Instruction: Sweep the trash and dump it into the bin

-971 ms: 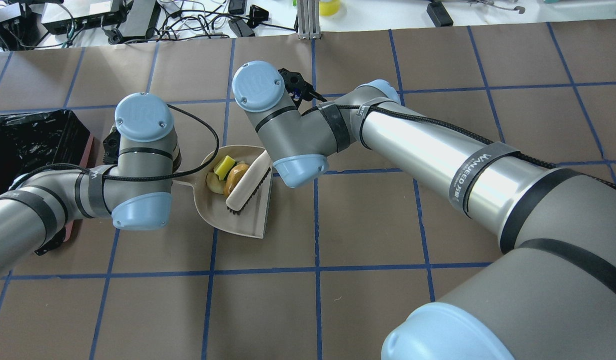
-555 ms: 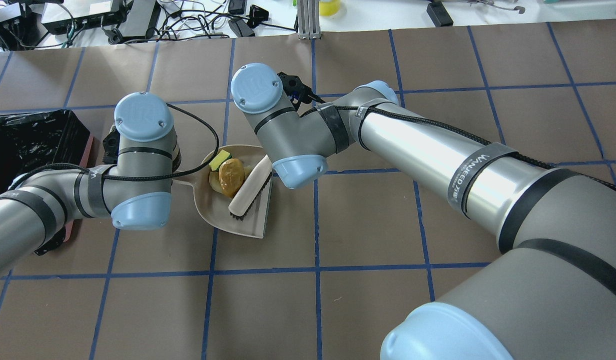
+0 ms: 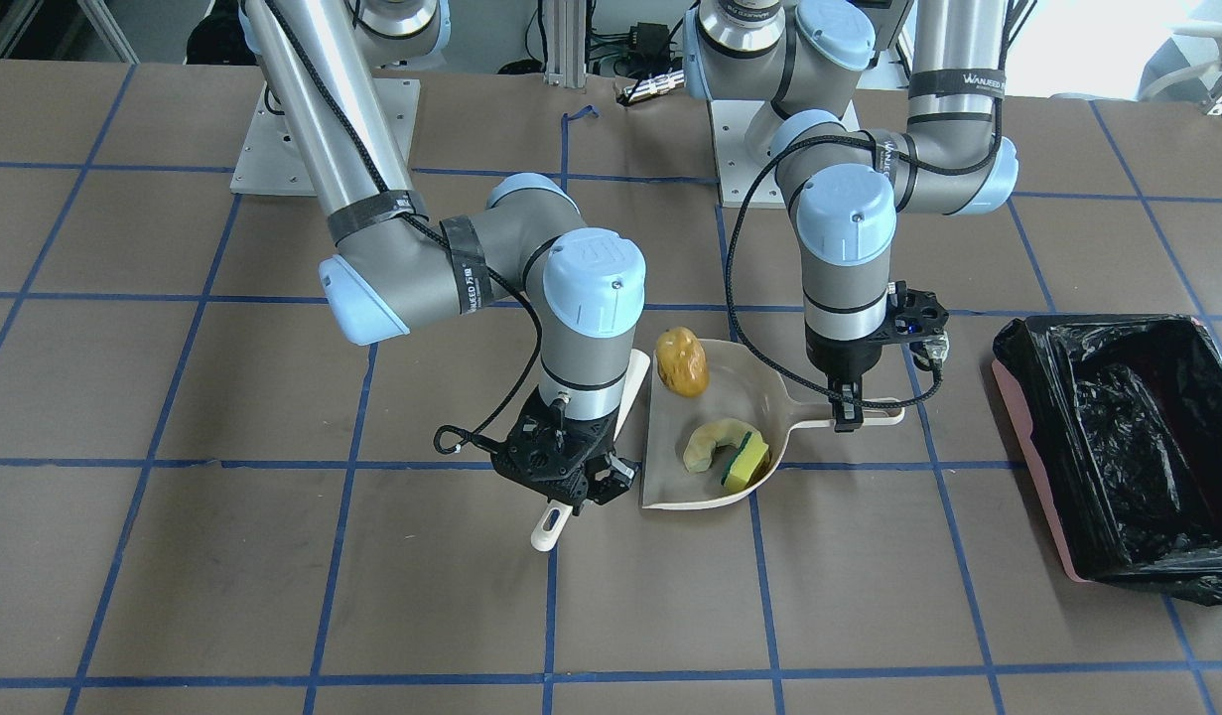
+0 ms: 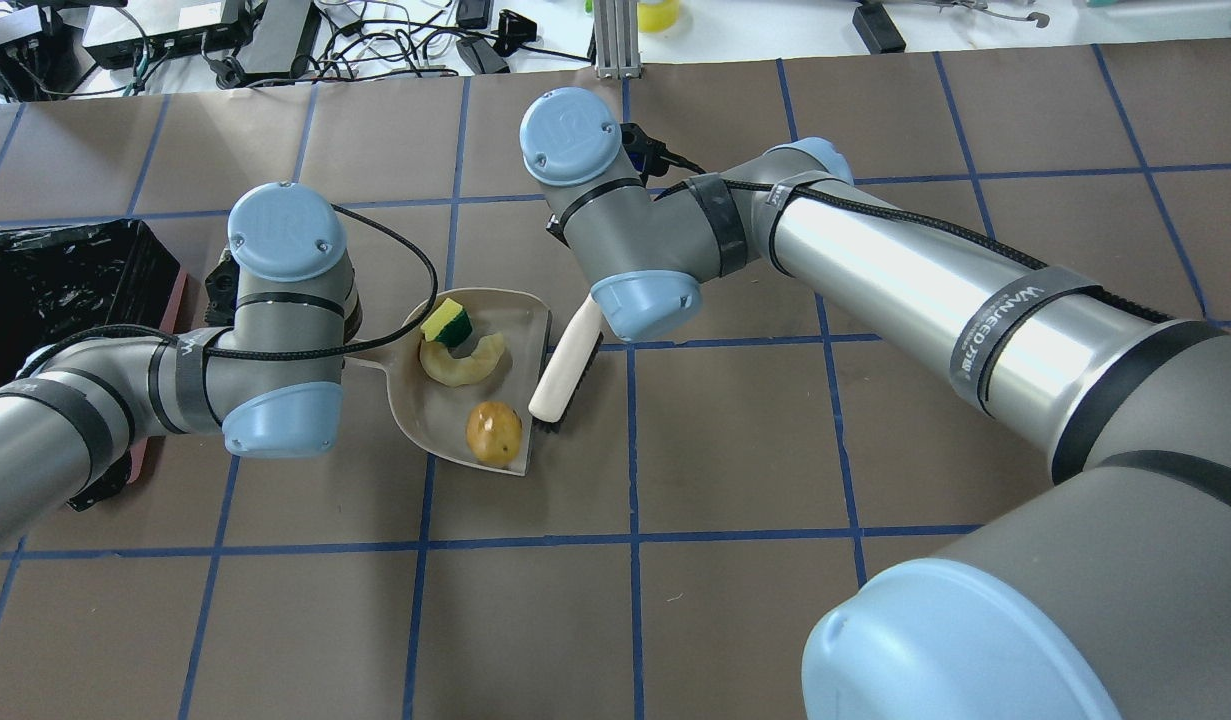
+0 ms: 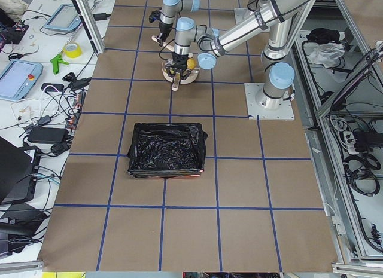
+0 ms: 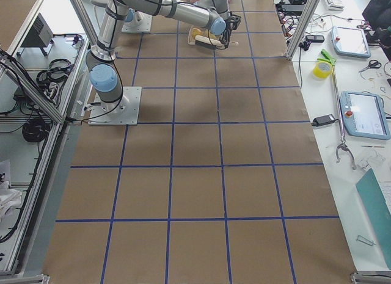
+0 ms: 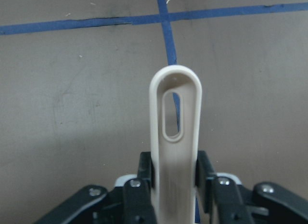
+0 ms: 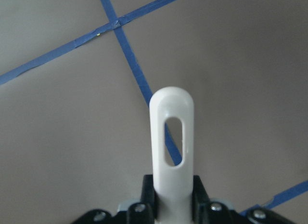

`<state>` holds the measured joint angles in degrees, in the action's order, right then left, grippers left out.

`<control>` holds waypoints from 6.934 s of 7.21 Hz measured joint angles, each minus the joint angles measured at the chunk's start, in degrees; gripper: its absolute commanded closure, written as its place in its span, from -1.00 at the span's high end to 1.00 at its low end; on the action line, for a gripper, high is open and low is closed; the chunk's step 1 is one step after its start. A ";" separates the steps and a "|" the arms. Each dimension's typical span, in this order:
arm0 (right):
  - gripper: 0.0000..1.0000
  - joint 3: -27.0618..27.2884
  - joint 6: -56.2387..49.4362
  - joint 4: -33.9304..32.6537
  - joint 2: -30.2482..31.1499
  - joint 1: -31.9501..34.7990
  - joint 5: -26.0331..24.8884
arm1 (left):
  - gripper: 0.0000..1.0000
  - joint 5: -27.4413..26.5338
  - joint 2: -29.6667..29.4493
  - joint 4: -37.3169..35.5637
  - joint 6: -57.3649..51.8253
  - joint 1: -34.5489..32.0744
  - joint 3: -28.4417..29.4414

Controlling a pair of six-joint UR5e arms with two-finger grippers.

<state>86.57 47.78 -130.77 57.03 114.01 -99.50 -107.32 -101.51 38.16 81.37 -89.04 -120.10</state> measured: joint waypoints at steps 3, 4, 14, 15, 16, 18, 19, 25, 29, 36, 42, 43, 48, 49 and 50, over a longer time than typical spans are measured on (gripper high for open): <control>-0.66 0.04 -5.65 4.83 1.58 -2.59 -0.32 | -1.00 0.17 0.00 -0.17 -0.09 0.00 0.12; -0.66 0.12 -6.09 5.20 1.70 -2.75 -0.38 | -1.00 0.23 0.00 -0.23 -0.11 0.00 0.13; -0.66 4.01 4.20 4.36 3.71 -1.36 0.44 | -1.00 0.27 -0.11 -0.27 -0.58 0.17 0.22; -0.66 3.99 5.20 4.23 3.51 -1.00 0.45 | -1.00 0.29 -0.10 -0.28 -0.59 0.18 0.22; -0.66 3.86 6.46 4.00 3.11 -0.30 0.45 | -1.00 0.33 -0.09 -0.28 -0.59 0.18 0.22; -0.66 3.61 9.12 2.88 2.54 0.55 0.85 | -1.00 0.36 -0.09 -0.27 -0.60 0.18 0.22; -0.66 3.48 11.38 1.78 2.25 0.72 2.31 | -1.00 0.36 -0.09 -0.27 -0.60 0.18 0.22; -0.63 3.51 9.95 -0.49 1.21 1.78 4.01 | -1.00 2.95 -0.08 -0.20 -0.85 0.29 0.31; -0.63 3.85 -1.14 1.67 1.78 0.10 0.82 | -1.00 3.67 -0.01 0.26 -0.97 0.49 0.31; -0.58 4.30 -19.04 4.68 5.00 -11.24 1.50 | -1.00 8.38 0.47 5.20 -0.31 0.93 0.83; -0.61 2.50 -52.83 1.99 4.16 -33.57 10.47 | -1.00 13.48 0.89 13.96 2.29 1.21 6.82; -0.61 0.41 -56.82 1.81 2.48 -35.60 12.06 | -1.00 15.06 0.93 14.07 2.38 1.81 7.99; -0.59 -8.45 -61.59 2.31 -5.25 -38.94 14.37 | -1.00 26.38 1.11 18.86 1.60 12.46 16.35; -0.59 -10.39 -61.06 2.38 -6.81 -38.97 13.83 | -1.00 27.72 1.23 20.98 1.29 15.00 18.46; -0.59 -11.46 -60.37 2.42 -7.63 -38.97 13.14 | -1.00 28.26 1.43 22.71 0.53 17.31 20.32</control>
<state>75.11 -12.59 -128.35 49.40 75.04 -86.36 -79.07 -100.08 60.87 81.90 -71.73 -99.78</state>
